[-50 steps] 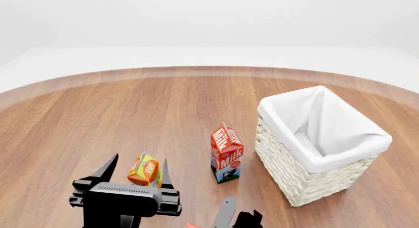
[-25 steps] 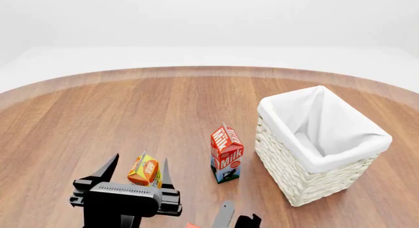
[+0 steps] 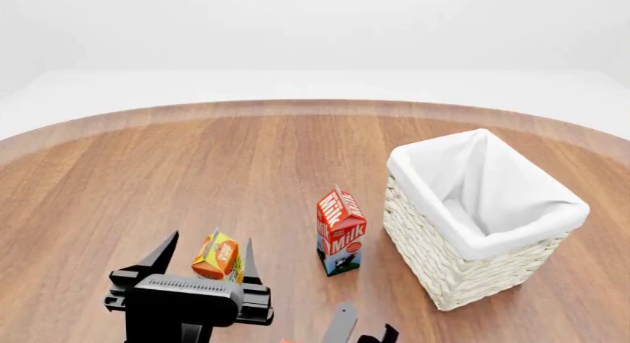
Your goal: Pick up the cream cheese box and the butter, and put them in the basket.
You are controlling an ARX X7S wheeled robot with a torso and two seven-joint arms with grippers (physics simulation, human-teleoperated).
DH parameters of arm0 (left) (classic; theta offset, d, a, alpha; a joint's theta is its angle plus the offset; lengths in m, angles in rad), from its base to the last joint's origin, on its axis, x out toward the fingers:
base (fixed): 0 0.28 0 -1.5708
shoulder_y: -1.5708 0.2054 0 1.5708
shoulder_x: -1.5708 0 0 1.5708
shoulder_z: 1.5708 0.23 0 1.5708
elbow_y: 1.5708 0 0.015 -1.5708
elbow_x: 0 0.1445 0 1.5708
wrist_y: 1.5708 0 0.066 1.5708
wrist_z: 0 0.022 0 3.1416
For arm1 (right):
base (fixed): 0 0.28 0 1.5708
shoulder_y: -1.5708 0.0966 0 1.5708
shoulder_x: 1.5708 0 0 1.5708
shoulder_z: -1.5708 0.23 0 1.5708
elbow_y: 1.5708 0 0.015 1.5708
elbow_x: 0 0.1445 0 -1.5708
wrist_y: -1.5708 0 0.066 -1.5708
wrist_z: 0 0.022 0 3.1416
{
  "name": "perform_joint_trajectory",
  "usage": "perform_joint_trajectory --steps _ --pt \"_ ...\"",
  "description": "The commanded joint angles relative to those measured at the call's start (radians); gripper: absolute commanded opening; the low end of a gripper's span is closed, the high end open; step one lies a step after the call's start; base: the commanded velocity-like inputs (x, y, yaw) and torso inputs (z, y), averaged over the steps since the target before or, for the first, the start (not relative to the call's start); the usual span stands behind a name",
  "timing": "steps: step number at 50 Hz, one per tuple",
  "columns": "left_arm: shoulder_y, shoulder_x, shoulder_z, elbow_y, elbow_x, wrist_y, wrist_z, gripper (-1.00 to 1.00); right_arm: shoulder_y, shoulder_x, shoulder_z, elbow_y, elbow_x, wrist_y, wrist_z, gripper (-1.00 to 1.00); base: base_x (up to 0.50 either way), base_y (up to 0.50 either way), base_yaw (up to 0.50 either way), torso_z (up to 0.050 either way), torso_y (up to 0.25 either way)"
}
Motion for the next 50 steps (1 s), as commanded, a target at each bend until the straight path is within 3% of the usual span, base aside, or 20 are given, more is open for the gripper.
perform_joint_trajectory --steps 1,17,50 --pt "-0.002 -0.001 0.000 -0.002 -0.002 0.001 -0.002 1.00 -0.007 0.019 0.093 -0.106 0.072 0.050 0.087 -1.00 0.00 0.00 0.00 0.000 0.000" --pt "-0.001 -0.004 0.004 -0.002 -0.003 0.005 -0.004 1.00 0.008 0.050 0.291 -0.206 0.305 0.136 0.269 -1.00 0.00 0.00 0.00 0.001 0.001" --pt "-0.003 -0.010 0.007 -0.001 -0.009 0.007 -0.010 1.00 0.108 0.061 0.428 -0.155 0.489 0.176 0.401 -1.00 0.00 0.00 0.00 0.000 0.001"
